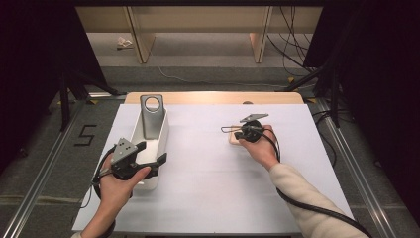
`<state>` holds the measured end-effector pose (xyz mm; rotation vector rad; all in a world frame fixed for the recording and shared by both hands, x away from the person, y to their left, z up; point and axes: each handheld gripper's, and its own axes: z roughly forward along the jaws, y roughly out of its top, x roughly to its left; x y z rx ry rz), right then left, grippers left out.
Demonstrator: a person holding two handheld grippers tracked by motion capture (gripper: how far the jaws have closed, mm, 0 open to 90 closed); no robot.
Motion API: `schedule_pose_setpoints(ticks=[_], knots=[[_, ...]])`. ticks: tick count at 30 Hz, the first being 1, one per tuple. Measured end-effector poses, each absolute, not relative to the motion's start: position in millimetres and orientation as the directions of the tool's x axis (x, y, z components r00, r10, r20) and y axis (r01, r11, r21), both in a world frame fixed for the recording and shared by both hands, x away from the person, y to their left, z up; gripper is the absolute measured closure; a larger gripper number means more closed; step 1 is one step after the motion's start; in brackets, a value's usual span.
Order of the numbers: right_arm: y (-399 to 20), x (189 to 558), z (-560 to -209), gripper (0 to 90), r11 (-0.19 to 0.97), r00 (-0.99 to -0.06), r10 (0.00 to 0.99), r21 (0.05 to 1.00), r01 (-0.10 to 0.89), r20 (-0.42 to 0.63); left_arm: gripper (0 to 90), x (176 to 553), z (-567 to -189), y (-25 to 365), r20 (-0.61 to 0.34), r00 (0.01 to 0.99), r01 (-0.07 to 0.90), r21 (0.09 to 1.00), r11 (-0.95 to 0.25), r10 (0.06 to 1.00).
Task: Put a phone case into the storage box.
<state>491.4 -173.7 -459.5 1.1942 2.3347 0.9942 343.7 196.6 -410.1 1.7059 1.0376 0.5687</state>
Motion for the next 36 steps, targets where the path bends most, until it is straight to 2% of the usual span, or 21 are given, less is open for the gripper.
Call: schedule_pose_setpoints(ticks=[36], knots=[[-160.7, 505.5, -474.8, 90.0, 0.426, -0.562, 0.827, 0.624, 0.655, 0.026, 15.4, 346.1, -412.2, 195.8, -0.104, 0.525, 0.374, 0.92, -0.119, 0.844]])
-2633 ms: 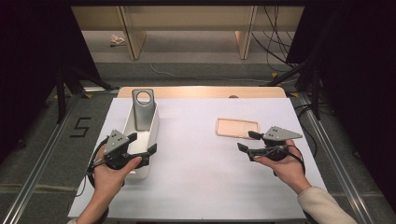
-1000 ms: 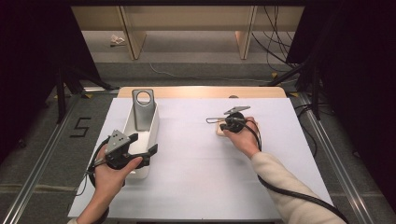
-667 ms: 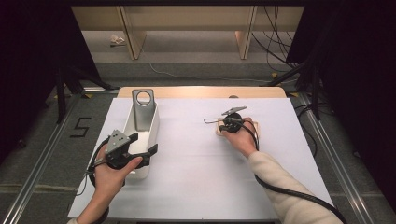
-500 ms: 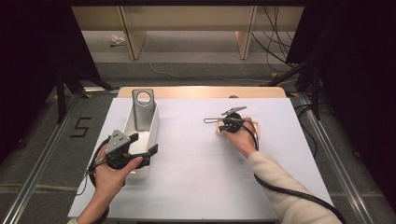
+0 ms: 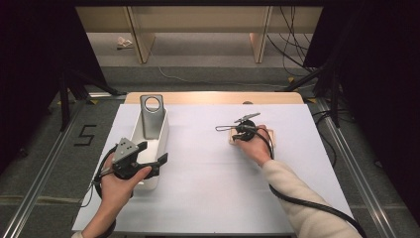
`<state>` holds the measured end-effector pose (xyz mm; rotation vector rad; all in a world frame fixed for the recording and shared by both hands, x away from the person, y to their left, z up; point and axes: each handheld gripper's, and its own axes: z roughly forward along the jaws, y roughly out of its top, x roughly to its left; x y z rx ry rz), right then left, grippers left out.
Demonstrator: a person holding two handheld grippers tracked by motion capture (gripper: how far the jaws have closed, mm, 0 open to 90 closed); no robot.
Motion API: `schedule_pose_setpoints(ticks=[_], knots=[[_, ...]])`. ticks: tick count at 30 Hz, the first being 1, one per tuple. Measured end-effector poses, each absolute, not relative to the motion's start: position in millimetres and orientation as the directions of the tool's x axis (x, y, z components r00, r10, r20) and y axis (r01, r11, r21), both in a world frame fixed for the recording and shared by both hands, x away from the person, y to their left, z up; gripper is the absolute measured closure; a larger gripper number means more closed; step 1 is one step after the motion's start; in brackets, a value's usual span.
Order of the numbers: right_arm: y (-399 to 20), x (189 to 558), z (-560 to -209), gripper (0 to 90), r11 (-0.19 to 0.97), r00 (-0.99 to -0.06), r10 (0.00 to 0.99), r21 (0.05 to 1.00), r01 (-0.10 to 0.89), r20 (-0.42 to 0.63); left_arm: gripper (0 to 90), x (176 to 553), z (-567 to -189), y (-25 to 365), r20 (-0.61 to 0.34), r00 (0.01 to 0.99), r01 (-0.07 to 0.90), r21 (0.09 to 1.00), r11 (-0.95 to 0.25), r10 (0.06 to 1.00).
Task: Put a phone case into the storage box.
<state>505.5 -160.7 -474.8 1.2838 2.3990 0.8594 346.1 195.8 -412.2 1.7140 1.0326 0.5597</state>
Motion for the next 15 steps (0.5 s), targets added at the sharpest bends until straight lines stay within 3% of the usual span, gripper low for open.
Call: schedule_pose_setpoints(ticks=[15], knots=[[-172.9, 480.6, -467.1, 90.0, 0.538, -0.631, 0.776, 0.492, 0.685, 0.03, 15.4, 346.2, -412.5, 195.8, -0.104, 0.525, 0.374, 0.92, -0.12, 0.845]])
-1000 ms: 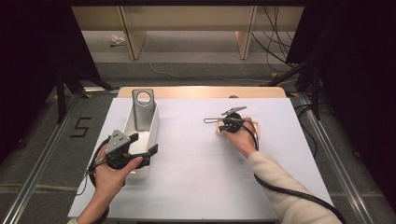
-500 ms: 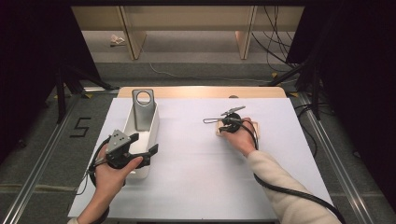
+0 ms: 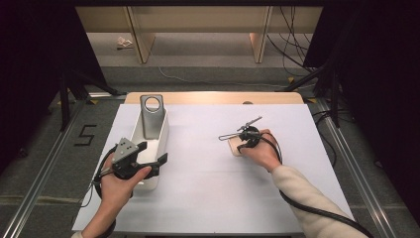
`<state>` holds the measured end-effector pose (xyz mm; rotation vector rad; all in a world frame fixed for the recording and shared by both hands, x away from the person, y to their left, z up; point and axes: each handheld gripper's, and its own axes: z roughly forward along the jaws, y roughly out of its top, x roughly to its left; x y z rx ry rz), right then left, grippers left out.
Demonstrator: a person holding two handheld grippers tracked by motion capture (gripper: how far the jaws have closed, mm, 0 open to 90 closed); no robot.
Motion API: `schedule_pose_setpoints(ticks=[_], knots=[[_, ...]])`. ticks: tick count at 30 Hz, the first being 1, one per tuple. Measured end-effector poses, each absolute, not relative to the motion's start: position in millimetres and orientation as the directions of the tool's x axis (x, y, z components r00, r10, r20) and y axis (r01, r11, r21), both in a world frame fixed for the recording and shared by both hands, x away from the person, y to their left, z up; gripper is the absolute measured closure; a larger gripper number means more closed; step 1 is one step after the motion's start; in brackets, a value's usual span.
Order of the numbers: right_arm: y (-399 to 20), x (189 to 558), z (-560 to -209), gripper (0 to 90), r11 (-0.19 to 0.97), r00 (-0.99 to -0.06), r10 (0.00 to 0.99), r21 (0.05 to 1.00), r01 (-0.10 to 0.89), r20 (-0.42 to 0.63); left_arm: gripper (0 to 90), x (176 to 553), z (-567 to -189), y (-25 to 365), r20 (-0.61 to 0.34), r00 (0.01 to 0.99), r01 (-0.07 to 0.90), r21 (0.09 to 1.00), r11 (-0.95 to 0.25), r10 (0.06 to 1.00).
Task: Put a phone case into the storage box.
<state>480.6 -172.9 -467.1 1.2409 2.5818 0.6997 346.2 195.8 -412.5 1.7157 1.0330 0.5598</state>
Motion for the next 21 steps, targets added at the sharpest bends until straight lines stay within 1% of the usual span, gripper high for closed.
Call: schedule_pose_setpoints(ticks=[11, 16, 21], knots=[[-204.2, 450.6, -461.3, 90.0, 0.614, -0.682, 0.731, 0.424, 0.666, 0.013, 15.4, 346.1, -412.3, 193.9, -0.104, 0.527, 0.374, 0.919, -0.121, 0.843], [-223.5, 439.7, -459.9, 90.0, 0.625, -0.691, 0.722, 0.414, 0.662, 0.014, 15.5, 346.2, -413.1, 192.8, -0.104, 0.529, 0.377, 0.918, -0.123, 0.842], [-242.2, 431.5, -458.7, 90.0, 0.647, -0.705, 0.709, 0.404, 0.647, -0.007, 15.4, 346.3, -413.0, 191.4, -0.102, 0.532, 0.376, 0.918, -0.127, 0.84]])
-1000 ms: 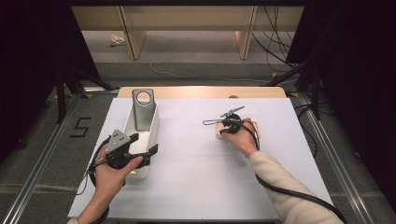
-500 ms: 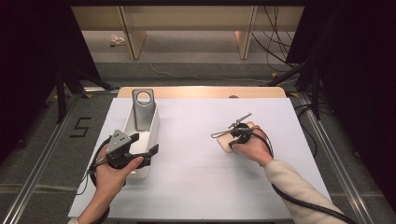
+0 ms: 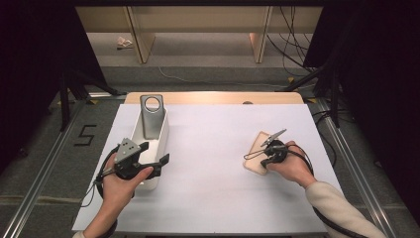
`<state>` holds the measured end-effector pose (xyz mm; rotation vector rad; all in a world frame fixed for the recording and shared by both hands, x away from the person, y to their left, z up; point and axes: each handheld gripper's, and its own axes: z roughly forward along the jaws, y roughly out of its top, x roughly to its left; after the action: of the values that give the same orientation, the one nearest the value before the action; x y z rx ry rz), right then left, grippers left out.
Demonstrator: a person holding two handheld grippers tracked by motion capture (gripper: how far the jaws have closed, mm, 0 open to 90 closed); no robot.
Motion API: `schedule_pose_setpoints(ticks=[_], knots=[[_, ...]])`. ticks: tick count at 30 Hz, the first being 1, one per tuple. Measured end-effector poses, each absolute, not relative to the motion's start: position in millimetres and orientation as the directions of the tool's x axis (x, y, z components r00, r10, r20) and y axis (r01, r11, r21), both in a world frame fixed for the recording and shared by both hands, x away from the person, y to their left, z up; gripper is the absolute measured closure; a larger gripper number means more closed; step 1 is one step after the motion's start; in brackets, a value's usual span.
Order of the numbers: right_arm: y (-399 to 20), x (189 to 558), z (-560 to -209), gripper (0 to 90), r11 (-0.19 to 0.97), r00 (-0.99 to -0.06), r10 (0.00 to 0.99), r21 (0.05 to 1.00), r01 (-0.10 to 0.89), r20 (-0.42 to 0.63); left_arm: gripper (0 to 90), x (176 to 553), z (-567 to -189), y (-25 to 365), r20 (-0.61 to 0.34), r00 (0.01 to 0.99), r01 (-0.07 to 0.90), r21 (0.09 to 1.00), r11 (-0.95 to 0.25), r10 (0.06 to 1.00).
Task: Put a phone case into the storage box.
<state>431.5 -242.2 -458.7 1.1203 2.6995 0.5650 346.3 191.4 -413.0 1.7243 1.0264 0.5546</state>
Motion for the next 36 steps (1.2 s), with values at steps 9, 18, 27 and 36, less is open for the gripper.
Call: schedule_pose_setpoints(ticks=[9, 18, 27, 36], knots=[[-269.9, 423.7, -456.1, 90.0, 0.648, -0.694, 0.719, 0.394, 0.652, -0.036, 15.5, 346.4, -413.3, 190.4, -0.101, 0.533, 0.376, 0.918, -0.128, 0.84], [-283.5, 423.7, -454.9, 90.0, 0.64, -0.676, 0.735, 0.39, 0.662, -0.06, 15.5, 346.3, -413.1, 190.1, -0.097, 0.536, 0.375, 0.917, -0.134, 0.839], [-283.8, 423.7, -455.5, 90.0, 0.644, -0.677, 0.733, 0.383, 0.662, -0.063, 15.4, 347.1, -413.3, 191.8, -0.095, 0.532, 0.374, 0.918, -0.133, 0.841], [-284.1, 423.5, -456.3, 90.0, 0.647, -0.681, 0.73, 0.384, 0.658, -0.062, 15.4, 348.7, -415.3, 193.8, -0.077, 0.532, 0.374, 0.915, -0.152, 0.843]])
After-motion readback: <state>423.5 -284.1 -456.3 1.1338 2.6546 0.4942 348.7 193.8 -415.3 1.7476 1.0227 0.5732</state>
